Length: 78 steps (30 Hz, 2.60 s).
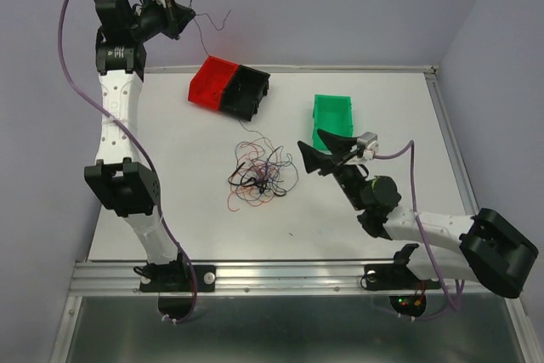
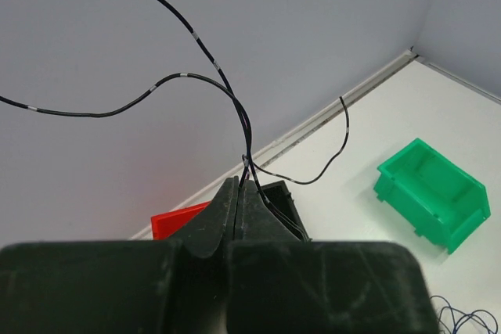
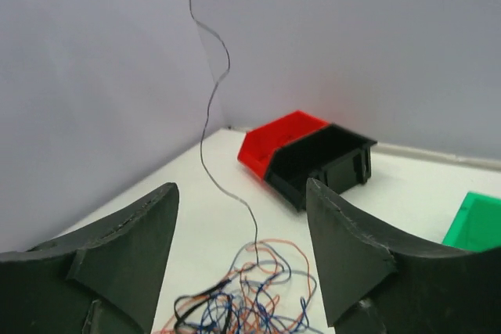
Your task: Untangle the cables
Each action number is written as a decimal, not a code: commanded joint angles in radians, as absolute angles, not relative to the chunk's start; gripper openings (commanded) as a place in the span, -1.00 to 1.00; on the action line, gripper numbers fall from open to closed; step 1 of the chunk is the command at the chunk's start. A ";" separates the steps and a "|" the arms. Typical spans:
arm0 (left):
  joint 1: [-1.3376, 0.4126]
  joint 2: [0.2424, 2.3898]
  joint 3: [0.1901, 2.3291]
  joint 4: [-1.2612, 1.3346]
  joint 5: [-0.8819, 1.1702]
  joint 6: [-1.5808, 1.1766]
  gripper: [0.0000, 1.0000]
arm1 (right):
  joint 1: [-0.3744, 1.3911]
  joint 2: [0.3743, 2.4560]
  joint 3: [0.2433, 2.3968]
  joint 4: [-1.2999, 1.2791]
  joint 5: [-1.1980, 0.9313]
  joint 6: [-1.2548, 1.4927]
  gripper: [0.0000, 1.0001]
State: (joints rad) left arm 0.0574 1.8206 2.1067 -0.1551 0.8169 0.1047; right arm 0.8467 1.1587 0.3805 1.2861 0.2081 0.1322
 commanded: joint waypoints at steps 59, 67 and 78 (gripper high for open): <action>0.310 1.790 2.120 -0.038 0.721 0.035 -1.00 | 0.652 1.093 0.482 0.431 0.467 0.462 -0.99; 0.350 1.804 2.118 -0.020 0.749 0.005 -1.00 | 0.649 0.798 0.393 0.330 0.569 0.491 -0.99; 0.339 1.744 2.059 0.029 0.891 -0.014 -1.00 | 0.649 0.894 0.437 0.414 -0.124 0.307 -0.99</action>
State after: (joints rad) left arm 0.3420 1.8294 2.0758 -0.0490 0.8276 -0.0025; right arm 0.6491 0.8268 0.4088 0.3519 0.1967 0.3794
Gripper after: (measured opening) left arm 0.018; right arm 0.022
